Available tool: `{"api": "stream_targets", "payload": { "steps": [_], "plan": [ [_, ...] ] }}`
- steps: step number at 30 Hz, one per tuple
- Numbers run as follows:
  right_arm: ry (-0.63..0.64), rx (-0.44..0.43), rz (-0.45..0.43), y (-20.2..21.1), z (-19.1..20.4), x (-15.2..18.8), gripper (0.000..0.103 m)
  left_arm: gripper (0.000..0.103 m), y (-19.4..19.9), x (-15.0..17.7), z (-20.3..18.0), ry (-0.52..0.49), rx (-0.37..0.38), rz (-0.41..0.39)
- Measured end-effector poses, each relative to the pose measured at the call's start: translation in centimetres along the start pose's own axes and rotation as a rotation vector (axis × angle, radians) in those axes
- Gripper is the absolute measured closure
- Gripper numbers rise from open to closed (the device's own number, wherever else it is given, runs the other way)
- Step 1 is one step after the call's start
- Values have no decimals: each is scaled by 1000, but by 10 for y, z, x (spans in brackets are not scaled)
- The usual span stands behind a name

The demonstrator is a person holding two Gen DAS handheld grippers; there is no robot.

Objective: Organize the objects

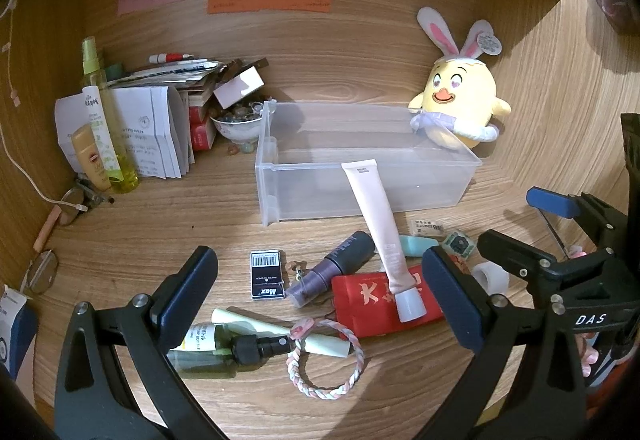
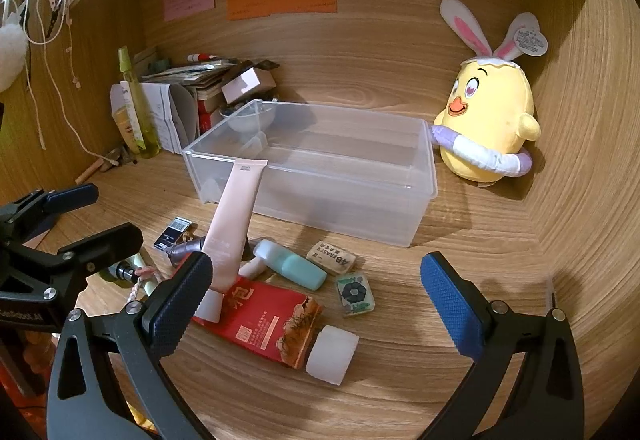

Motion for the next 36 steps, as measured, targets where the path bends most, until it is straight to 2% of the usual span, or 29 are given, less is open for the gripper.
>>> {"api": "stream_targets", "payload": {
  "steps": [16,23,28,29,31,36],
  "plan": [
    [3,-15,1,-1,0,0,0,0,-4,1,-3,6,4,14],
    [-1,-19,18,-7,-8,1,0,0,-17,1,-7,8,53,40],
    [-19,14,30,-13,-24,3,1,1,-26,-3,-9,14,77,51],
    [-26,19,38,-16,-30,4,2,3,-30,-5,-10,11,81,58],
    [-42,20,57,-21,-38,6,9,18,-35,-7,-13,5,87,75],
    [-71,2,115,-37,-54,11,30,20,-58,-11,-19,13,126,140]
  ]
}}
Point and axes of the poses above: each gripper's, at about its wrist camera, not at the fingertips, and y roughly against the way its jaws point, z to its left, x to its underside, the point moved 2 cm from there along -y, roughly the way its jaws point, and after that the axes turned 3 degrees about -y, right-handed, at the moved point
